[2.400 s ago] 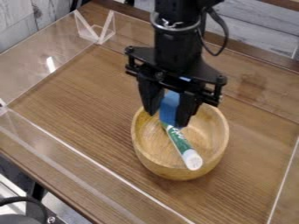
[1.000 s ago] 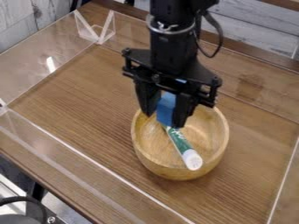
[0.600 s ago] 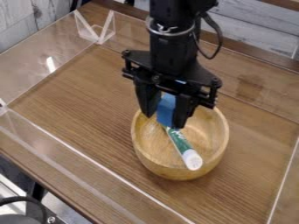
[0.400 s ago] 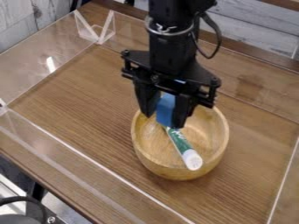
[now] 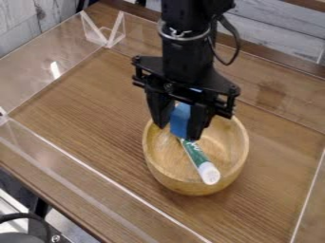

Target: Put the blue block in the brown bowl

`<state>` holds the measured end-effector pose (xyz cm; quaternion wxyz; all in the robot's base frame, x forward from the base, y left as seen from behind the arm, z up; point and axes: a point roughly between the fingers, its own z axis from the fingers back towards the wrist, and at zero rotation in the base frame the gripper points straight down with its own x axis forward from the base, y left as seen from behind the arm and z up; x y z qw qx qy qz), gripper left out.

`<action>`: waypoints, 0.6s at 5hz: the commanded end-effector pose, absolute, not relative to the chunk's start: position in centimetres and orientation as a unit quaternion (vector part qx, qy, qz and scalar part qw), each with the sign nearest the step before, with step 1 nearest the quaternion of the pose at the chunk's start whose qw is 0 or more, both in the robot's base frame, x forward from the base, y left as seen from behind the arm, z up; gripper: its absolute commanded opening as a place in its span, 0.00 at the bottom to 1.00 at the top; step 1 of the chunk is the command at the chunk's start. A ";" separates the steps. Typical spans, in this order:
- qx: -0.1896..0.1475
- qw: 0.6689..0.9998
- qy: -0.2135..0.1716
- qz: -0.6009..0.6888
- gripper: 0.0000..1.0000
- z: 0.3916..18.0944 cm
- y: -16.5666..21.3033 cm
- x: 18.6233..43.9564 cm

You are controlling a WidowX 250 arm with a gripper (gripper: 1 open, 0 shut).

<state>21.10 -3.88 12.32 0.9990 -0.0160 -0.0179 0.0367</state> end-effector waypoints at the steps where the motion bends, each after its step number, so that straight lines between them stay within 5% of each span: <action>1: -0.023 0.998 -0.043 0.044 0.00 13.4 -3.7 21.6; 2: -0.029 0.997 -0.048 0.049 1.00 13.5 -3.6 22.0; 3: -0.036 0.996 -0.055 0.052 1.00 14.0 -3.7 22.2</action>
